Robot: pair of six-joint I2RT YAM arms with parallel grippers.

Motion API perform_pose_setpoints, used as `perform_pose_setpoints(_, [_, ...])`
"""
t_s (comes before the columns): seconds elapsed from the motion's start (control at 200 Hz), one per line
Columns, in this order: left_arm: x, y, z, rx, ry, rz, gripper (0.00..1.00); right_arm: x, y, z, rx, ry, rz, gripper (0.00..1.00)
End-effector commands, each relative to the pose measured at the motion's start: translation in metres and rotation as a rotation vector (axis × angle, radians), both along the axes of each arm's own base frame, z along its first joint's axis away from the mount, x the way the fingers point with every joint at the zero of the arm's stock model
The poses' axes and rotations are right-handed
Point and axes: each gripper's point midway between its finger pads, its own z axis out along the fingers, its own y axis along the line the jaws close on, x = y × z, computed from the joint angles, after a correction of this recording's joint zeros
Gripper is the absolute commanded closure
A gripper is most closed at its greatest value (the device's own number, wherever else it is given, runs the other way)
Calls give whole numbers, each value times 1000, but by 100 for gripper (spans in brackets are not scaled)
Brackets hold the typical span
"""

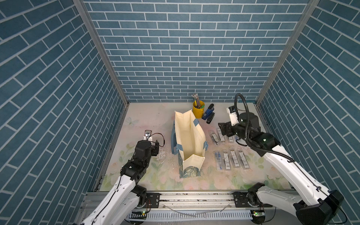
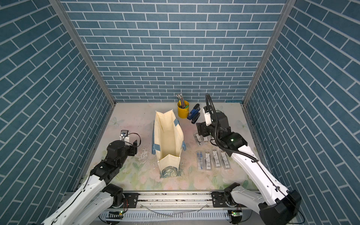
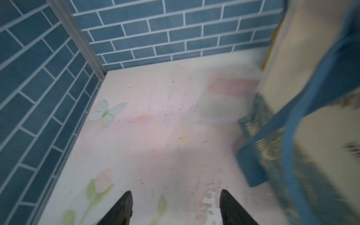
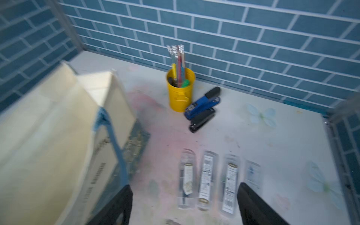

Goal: Take out the compass set from the canvas bag
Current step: Reset both arms

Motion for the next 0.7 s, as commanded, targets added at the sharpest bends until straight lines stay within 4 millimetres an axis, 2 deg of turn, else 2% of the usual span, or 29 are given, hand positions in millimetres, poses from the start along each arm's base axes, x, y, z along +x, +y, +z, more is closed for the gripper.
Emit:
perform_pose_setpoints(0.0, [36,20,19,105,-116,85,31,29,-61,-37,-202,-173,-261,14])
perform_pose_setpoints(0.07, [46,25,6,106,-111,88,29,27,-81,-71,-283,-157,-296,12])
perform_pose_setpoints(0.14, [56,29,-9,58,-87,86,28,27,-94,-94,-302,-172,-326,9])
perform_pose_setpoints(0.25, [75,11,-16,26,-123,-35,20,29,-115,-123,-275,-197,-344,8])
perform_pose_setpoints(0.325, [85,14,-10,-20,-186,-27,19,33,-127,-130,-216,-227,-359,7])
perform_pose_setpoints(0.435, [96,17,-9,-3,-205,-44,20,42,-134,-124,-126,-304,-360,4])
perform_pose_setpoints(0.545, [101,23,-16,-20,-209,-42,19,57,-145,-133,-18,-258,-374,4])
perform_pose_setpoints(0.695, [104,31,-30,-38,-215,-8,14,58,-159,-147,47,-260,-411,2])
